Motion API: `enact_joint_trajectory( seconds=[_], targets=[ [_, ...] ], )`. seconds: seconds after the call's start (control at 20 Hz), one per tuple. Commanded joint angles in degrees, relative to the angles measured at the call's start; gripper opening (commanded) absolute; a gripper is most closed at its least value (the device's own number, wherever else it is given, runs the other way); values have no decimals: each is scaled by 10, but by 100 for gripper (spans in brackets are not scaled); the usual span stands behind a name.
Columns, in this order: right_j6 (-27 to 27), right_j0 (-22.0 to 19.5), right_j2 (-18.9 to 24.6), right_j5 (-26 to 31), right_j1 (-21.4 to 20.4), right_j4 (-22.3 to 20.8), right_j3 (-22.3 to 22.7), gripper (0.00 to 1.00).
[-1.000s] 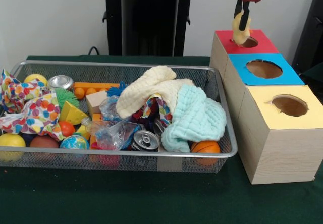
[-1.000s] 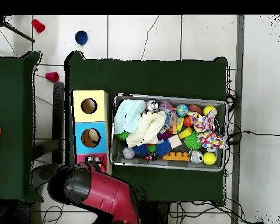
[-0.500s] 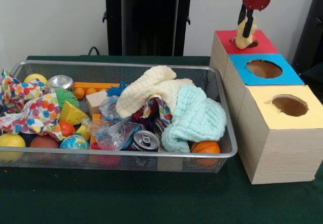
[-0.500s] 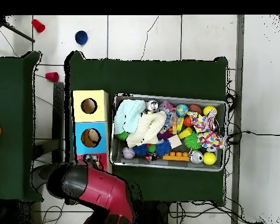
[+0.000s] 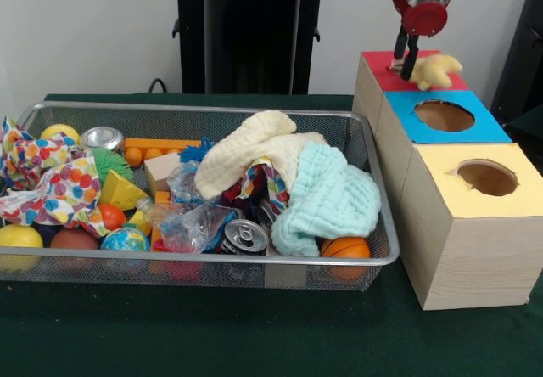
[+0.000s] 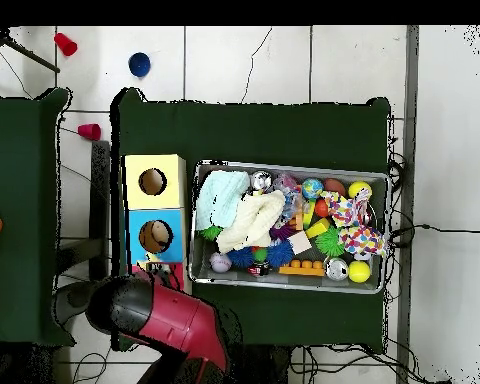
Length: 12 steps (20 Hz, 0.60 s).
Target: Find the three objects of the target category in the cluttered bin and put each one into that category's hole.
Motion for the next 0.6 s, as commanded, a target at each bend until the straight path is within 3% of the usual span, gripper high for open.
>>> enact_joint_trajectory(
  seconds=[0.05, 0.2, 0.6],
  targets=[
    [87, -20, 79, -57, 20, 46, 8, 100],
    [88, -17, 85, -59, 15, 50, 18, 100],
    [94, 5, 45, 11, 1, 21, 0, 100]
  ],
)
